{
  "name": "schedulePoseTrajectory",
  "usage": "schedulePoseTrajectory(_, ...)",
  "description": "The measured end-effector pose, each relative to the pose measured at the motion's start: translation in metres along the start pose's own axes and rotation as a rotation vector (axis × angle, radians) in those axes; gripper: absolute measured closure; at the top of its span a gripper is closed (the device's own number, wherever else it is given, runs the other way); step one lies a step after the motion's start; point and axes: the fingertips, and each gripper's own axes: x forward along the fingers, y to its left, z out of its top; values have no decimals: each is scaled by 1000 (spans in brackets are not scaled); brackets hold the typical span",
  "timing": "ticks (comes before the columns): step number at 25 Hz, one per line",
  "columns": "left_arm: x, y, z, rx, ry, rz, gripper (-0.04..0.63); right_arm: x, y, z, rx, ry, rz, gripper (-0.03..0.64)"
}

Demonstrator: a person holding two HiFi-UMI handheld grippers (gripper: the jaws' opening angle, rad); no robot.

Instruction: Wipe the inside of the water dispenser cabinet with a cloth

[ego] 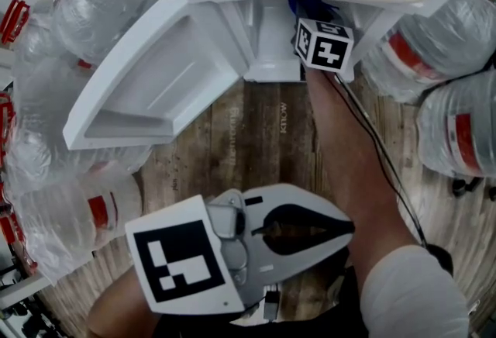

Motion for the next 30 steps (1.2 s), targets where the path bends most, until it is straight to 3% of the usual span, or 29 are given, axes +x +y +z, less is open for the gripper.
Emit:
schedulePoseTrajectory(7,-3,1,-2,-7,0,3,597,-3,7,-48,-44,123,62,534)
schedulePoseTrajectory(10,-5,-2,-5,1,-2,-14,597,-6,16,-45,-156,158,132,523)
schedulePoseTrajectory(13,-8,-6,-10,-4,-3,-34,597,-8,18,-13,-271,128,155,523)
schedulePoseTrajectory(21,2,-7,-3,-6,-24,-76,597,-2,53,58,-310,-43,158,524)
schedulePoseTrajectory(30,5,0,-2,-11,-13,-42,597,25,41,4,-301,38,144,525)
